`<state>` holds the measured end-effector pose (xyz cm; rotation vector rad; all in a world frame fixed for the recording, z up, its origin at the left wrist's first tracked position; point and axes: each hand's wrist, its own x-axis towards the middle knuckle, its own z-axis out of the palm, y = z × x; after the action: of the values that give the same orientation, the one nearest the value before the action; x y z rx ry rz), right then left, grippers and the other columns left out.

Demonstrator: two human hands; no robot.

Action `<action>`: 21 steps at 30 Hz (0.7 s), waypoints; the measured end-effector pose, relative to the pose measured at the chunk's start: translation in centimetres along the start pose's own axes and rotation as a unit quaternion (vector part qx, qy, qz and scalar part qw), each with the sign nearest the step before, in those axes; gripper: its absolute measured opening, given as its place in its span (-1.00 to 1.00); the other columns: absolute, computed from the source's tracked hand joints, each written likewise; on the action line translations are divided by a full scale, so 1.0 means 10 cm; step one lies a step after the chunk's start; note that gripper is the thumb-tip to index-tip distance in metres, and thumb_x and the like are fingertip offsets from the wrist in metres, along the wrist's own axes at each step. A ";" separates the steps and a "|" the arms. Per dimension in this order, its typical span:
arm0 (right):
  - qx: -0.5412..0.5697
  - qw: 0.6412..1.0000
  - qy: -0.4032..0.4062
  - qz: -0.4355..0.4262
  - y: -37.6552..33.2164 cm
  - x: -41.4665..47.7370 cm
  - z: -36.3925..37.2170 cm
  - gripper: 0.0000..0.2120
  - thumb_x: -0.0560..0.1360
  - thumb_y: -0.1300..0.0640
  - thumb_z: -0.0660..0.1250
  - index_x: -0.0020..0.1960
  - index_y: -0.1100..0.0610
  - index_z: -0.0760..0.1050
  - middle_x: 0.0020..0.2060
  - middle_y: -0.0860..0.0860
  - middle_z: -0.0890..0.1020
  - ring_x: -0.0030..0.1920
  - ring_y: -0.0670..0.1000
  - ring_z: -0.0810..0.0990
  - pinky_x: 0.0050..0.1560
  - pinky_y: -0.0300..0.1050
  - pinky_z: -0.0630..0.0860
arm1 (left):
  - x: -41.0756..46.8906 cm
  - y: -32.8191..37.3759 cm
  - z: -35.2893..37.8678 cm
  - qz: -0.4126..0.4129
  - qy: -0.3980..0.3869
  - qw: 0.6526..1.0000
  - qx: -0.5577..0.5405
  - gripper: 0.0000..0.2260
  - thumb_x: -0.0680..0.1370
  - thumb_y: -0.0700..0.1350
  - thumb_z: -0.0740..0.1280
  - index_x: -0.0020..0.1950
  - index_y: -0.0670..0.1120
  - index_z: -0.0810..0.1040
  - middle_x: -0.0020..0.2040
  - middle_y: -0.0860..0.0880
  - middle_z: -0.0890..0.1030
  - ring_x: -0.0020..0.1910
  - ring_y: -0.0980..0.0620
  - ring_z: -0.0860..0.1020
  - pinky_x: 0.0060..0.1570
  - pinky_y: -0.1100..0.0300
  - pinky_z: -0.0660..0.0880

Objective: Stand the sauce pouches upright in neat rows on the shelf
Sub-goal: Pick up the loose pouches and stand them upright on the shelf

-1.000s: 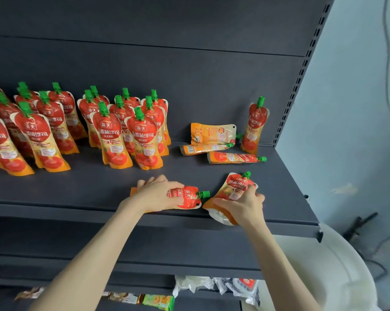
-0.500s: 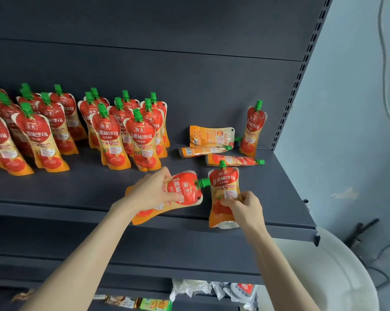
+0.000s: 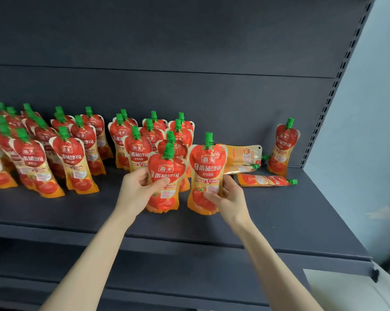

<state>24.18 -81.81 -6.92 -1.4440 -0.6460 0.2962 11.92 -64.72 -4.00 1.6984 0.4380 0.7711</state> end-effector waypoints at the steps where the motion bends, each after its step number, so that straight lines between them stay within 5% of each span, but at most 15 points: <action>1: 0.007 1.000 -0.001 -0.003 0.05 0.04 0.08 -0.69 0.43 0.38 0.37 0.13 0.14 0.49 -0.03 -0.01 0.66 -0.06 -0.15 0.64 -0.09 -0.29 0.56 | 0.04 -0.04 -0.08 -0.001 0.003 1.000 -0.005 -0.76 0.39 -0.17 0.47 -0.03 0.10 0.56 -0.06 0.18 0.63 -0.06 0.24 0.61 -0.09 0.28 0.51; 6: -0.004 1.000 0.003 -0.010 0.27 0.14 0.42 -0.76 0.47 0.28 0.36 0.07 0.04 0.49 0.02 0.03 0.65 0.05 -0.03 0.63 0.04 -0.18 0.56 | 0.17 -0.27 -0.32 -0.008 -0.001 1.000 -0.023 -0.74 0.41 -0.15 0.46 0.00 0.13 0.53 -0.02 0.17 0.62 0.00 0.18 0.58 -0.04 0.23 0.52; 12: -0.076 0.997 0.015 -0.005 0.40 0.11 0.48 -0.74 0.45 0.23 0.41 0.10 0.07 0.46 0.03 -0.02 0.64 0.04 -0.09 0.61 0.05 -0.19 0.54 | 0.16 -0.57 -0.42 -0.045 -0.112 0.991 -0.055 -0.62 0.35 -0.15 0.47 0.10 0.13 0.51 0.09 0.08 0.63 0.10 0.12 0.59 0.06 0.17 0.53; 16: -0.108 0.993 0.041 -0.018 0.42 0.08 0.51 -0.76 0.46 0.21 0.40 0.09 0.10 0.45 0.00 -0.05 0.63 0.03 -0.12 0.60 -0.03 -0.33 0.53 | 0.24 -0.62 -0.46 -0.040 -0.123 0.990 -0.054 -0.65 0.38 -0.19 0.47 0.09 0.10 0.52 0.06 0.08 0.63 0.06 0.15 0.60 -0.05 0.26 0.56; 21: -0.129 0.990 0.053 -0.022 0.44 0.06 0.47 -0.77 0.46 0.18 0.40 0.08 0.10 0.45 0.00 -0.06 0.64 0.02 -0.11 0.61 -0.02 -0.26 0.55 | 0.29 -0.65 -0.47 -0.041 -0.131 0.989 -0.059 -0.67 0.40 -0.22 0.45 0.08 0.10 0.53 0.05 0.10 0.63 0.05 0.14 0.60 -0.08 0.29 0.57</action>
<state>22.81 -77.08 -11.05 -1.6779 -0.6452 0.1011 11.45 -57.73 -8.90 1.6329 0.2727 0.4954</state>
